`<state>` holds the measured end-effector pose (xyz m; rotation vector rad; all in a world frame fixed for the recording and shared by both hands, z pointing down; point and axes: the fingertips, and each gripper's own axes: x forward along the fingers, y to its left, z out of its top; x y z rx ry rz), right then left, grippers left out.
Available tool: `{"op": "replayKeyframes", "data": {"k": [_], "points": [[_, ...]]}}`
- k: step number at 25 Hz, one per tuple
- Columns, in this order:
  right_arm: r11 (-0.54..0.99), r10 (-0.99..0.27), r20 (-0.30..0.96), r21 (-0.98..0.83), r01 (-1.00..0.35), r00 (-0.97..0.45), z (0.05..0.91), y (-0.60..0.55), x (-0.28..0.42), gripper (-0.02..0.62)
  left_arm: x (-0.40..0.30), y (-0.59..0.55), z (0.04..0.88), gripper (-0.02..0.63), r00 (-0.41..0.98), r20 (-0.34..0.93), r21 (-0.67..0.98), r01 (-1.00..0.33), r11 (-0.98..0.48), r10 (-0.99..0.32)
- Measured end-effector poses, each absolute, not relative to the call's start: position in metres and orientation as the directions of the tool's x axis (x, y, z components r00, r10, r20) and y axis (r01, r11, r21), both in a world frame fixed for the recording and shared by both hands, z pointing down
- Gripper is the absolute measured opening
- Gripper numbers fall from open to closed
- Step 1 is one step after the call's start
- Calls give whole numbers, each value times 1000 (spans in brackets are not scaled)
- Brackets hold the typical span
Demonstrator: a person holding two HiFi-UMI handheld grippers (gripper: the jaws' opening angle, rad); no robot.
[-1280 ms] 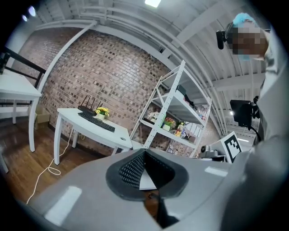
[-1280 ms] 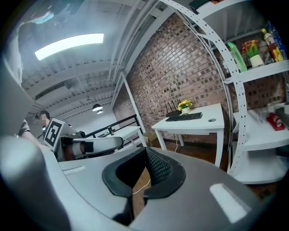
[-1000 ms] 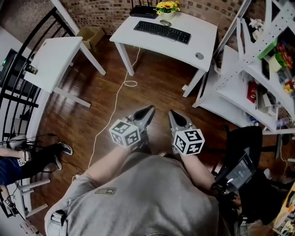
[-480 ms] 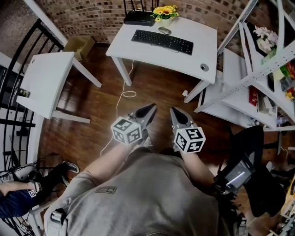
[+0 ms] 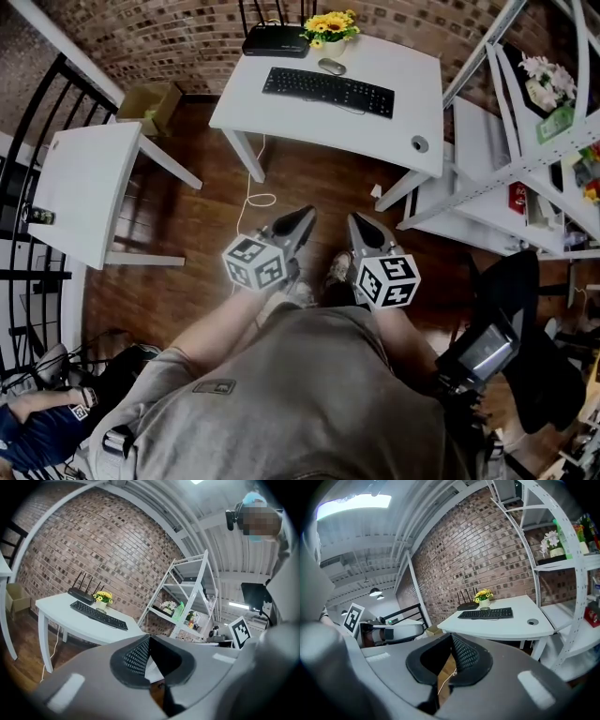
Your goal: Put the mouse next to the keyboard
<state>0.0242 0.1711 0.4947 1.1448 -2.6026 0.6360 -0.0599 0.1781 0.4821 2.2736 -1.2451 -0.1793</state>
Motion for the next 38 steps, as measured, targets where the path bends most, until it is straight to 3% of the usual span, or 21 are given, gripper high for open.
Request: {"op": "replayKeyframes", "data": {"k": [23, 38], "points": [[675, -596, 311, -305, -671, -740, 487, -53, -6, 11, -101, -38, 467, -8, 459, 154, 455, -819, -350, -875], [635, -612, 358, -308, -708, -705, 505, -126, -21, 11, -109, -116, 484, -7, 503, 173, 482, -793, -372, -847]]}}
